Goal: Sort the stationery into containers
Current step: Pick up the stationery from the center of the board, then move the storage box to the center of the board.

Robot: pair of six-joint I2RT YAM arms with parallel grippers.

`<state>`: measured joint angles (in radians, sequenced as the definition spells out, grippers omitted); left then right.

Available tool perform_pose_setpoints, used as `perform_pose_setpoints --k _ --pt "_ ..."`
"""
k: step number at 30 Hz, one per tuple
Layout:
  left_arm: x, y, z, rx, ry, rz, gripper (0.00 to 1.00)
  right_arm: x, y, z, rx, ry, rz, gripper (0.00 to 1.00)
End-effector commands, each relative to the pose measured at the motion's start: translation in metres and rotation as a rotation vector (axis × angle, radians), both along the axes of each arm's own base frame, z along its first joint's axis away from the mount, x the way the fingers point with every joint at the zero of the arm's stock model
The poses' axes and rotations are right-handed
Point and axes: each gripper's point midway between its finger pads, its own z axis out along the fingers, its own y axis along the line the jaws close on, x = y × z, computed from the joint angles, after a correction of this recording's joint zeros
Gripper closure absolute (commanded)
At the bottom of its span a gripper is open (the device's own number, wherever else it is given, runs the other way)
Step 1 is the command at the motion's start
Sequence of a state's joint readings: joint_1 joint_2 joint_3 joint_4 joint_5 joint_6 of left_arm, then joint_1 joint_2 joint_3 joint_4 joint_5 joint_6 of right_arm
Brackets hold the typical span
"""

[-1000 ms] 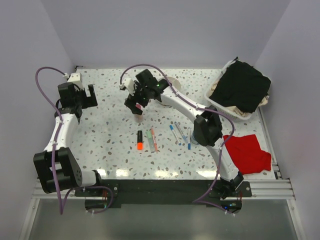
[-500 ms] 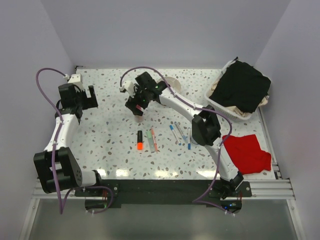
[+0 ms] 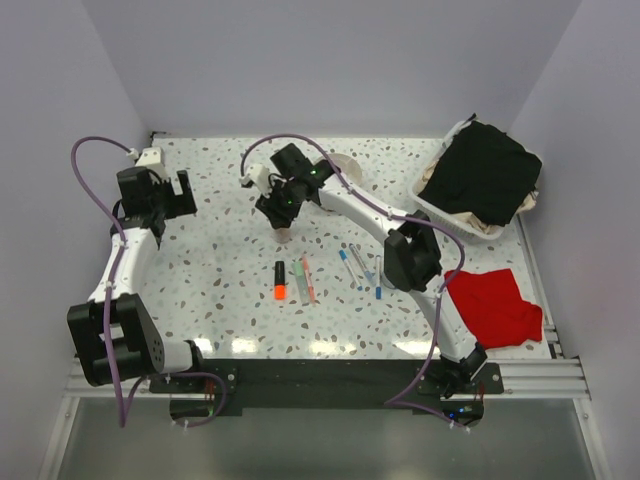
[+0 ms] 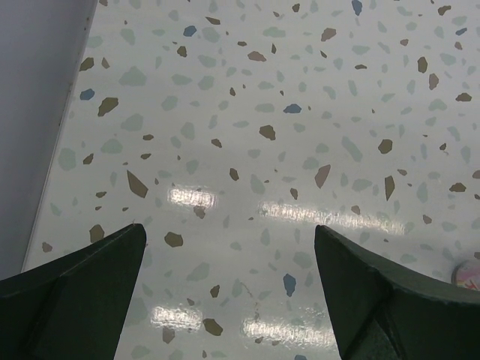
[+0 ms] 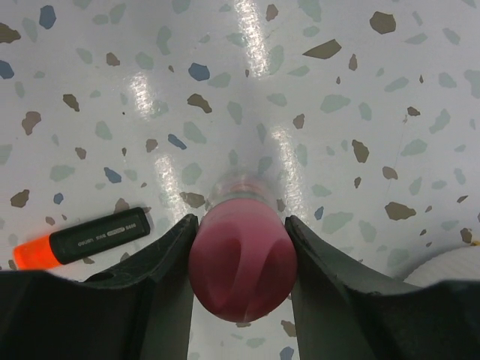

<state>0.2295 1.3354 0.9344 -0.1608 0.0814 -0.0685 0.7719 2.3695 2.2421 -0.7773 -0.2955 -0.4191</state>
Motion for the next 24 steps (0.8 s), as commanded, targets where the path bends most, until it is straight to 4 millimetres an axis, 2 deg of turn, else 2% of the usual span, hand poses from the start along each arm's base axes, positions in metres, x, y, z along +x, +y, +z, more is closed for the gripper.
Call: perform_pose_setpoints --k 1,5,7,8,10,11,14,18,24 --pt "0.011 -0.003 0.005 -0.027 -0.052 -0.020 0.00 0.020 -0.012 0.075 0.072 -0.115 -0.047 1.00" --pt "0.020 -0.010 0.002 -0.055 -0.059 -0.058 0.00 0.057 -0.041 0.127 0.138 -0.209 -0.155 1.00" --pt "0.025 -0.018 0.005 -0.071 -0.065 -0.105 0.00 0.080 -0.065 0.147 0.152 -0.263 -0.223 1.00" --pt "0.027 -0.021 -0.002 -0.083 -0.041 -0.120 0.00 0.091 -0.081 0.155 0.148 -0.292 -0.259 1.00" --pt "0.033 -0.025 0.000 -0.087 -0.032 -0.135 0.00 0.103 -0.094 0.163 0.149 -0.326 -0.291 1.00" --pt "0.034 -0.030 -0.007 -0.090 -0.007 -0.152 0.00 0.111 -0.106 0.165 0.148 -0.334 -0.317 1.00" --pt "0.040 -0.044 -0.003 -0.073 -0.012 -0.197 0.00 0.125 -0.126 0.179 0.185 -0.350 -0.392 1.00" --pt "0.046 -0.059 -0.002 -0.049 -0.009 -0.229 0.00 0.134 -0.134 0.201 0.241 -0.376 -0.430 1.00" --pt "0.052 -0.075 -0.001 -0.041 -0.005 -0.257 0.00 0.140 -0.135 0.215 0.274 -0.413 -0.447 1.00"
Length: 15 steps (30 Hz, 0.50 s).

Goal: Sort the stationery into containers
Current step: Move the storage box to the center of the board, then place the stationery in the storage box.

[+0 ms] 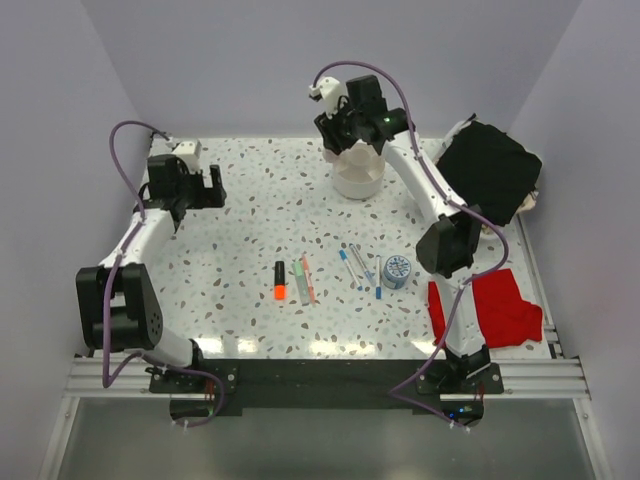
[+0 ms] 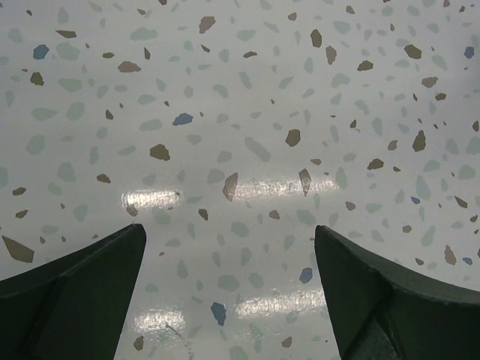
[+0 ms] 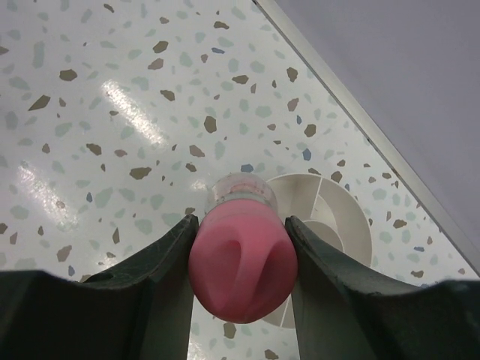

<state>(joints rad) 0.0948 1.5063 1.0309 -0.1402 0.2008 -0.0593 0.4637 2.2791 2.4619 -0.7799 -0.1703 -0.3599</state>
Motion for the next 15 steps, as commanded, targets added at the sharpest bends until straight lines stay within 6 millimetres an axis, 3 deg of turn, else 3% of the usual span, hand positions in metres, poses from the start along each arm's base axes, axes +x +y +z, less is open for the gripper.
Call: perform_pose_setpoints --k 1,8,15 --pt "0.015 -0.006 0.019 0.020 -0.050 -0.017 0.00 0.001 0.007 0.082 0.103 -0.181 -0.017 1.00" --pt "0.012 -0.016 0.017 0.030 -0.030 -0.032 0.00 0.029 -0.033 0.086 0.085 -0.222 -0.125 1.00" --pt "0.012 -0.020 0.014 0.035 -0.020 -0.035 0.00 0.036 -0.068 0.073 0.051 -0.182 -0.182 1.00"
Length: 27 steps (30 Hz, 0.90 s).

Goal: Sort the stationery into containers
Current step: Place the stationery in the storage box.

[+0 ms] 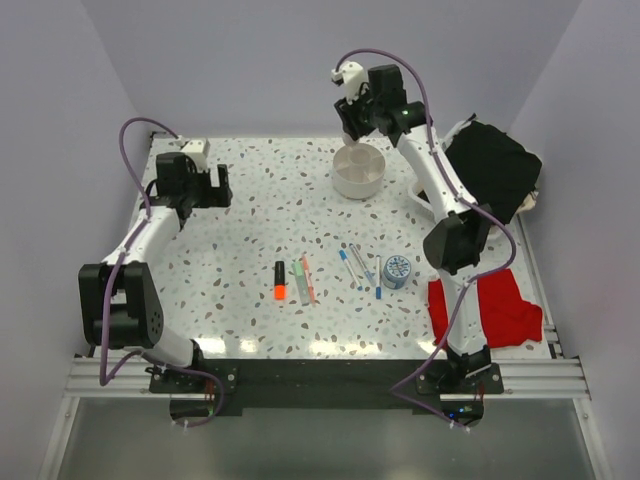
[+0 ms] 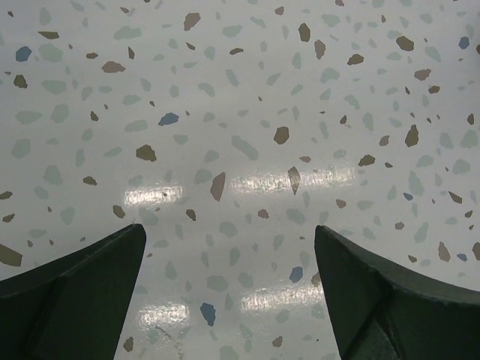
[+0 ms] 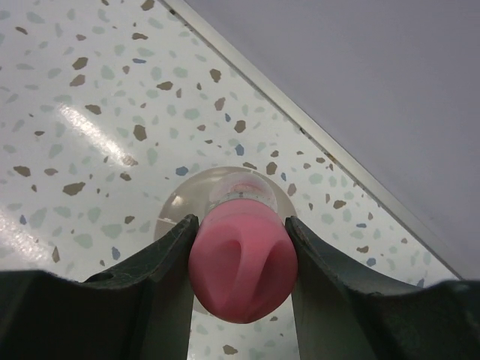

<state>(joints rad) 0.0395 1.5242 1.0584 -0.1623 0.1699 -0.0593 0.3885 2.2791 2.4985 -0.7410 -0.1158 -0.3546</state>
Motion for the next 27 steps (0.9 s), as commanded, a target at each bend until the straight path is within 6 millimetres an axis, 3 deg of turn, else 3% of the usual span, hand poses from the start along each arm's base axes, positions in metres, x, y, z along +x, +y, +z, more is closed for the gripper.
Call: perform_pose_setpoints --k 1,8,18,27 --pt "0.010 -0.002 0.013 0.017 -0.031 -0.005 0.00 0.005 -0.027 0.050 0.035 -0.104 -0.065 1.00" --pt "0.014 -0.006 0.010 0.023 -0.028 -0.010 0.00 0.005 -0.035 0.042 0.029 -0.079 -0.063 1.00" --pt "0.015 -0.007 0.004 0.028 -0.017 -0.009 0.00 -0.013 -0.029 0.009 0.014 0.038 -0.012 1.00" --pt "0.018 -0.008 0.001 0.022 -0.013 -0.010 0.00 -0.009 -0.029 -0.008 0.007 0.071 -0.023 1.00"
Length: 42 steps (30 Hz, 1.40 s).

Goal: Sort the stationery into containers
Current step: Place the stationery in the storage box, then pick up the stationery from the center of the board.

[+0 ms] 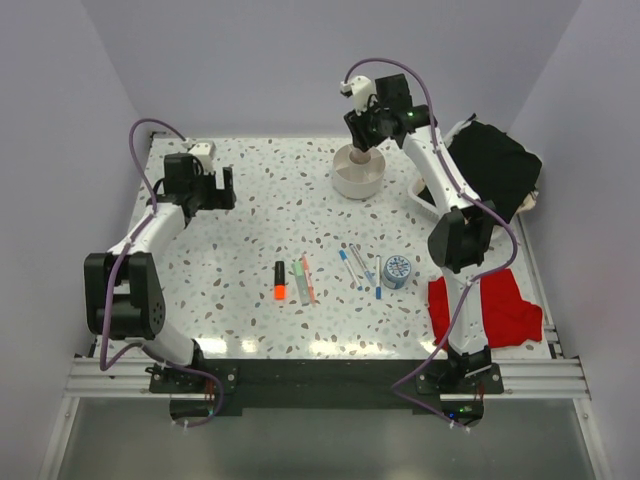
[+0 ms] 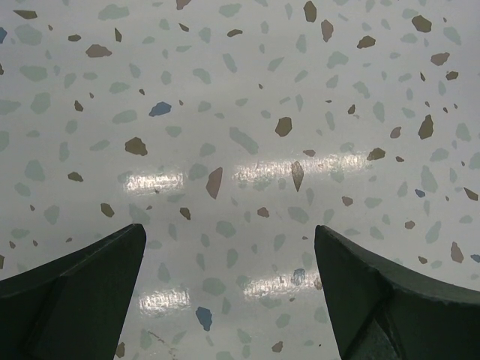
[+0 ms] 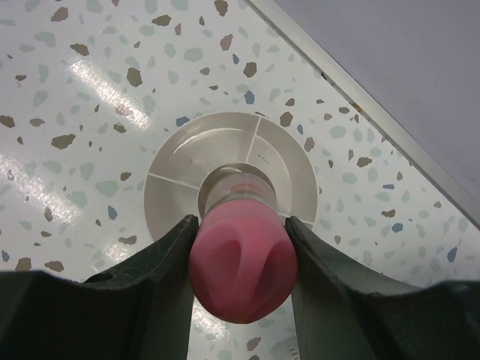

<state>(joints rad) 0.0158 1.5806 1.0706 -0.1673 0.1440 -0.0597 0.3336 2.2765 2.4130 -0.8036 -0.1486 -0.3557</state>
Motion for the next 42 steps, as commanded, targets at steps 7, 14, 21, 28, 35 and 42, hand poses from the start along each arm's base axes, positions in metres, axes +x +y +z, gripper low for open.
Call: perform_pose_setpoints --k 7,14,21,28,35,42 --pt "0.018 -0.004 0.019 0.004 -0.063 -0.016 0.00 -0.007 0.006 0.003 0.043 0.022 0.009 1.00" --pt "0.019 -0.003 0.018 0.003 -0.059 -0.016 0.00 -0.001 0.006 -0.012 0.065 0.054 -0.015 0.61" --pt "0.021 -0.004 0.017 0.005 -0.057 -0.017 0.00 0.003 0.006 0.010 0.083 -0.002 -0.013 0.34" --pt "0.024 -0.017 0.021 0.005 -0.063 -0.043 0.00 -0.015 0.000 0.051 0.099 -0.055 0.001 0.26" --pt "0.006 -0.074 0.032 0.098 -0.152 -0.371 0.00 -0.132 0.006 0.032 0.187 0.155 0.166 0.26" --pt "-0.042 -0.130 0.023 0.214 -0.265 -0.870 0.00 -0.230 -0.019 -0.047 0.045 0.250 0.276 0.28"
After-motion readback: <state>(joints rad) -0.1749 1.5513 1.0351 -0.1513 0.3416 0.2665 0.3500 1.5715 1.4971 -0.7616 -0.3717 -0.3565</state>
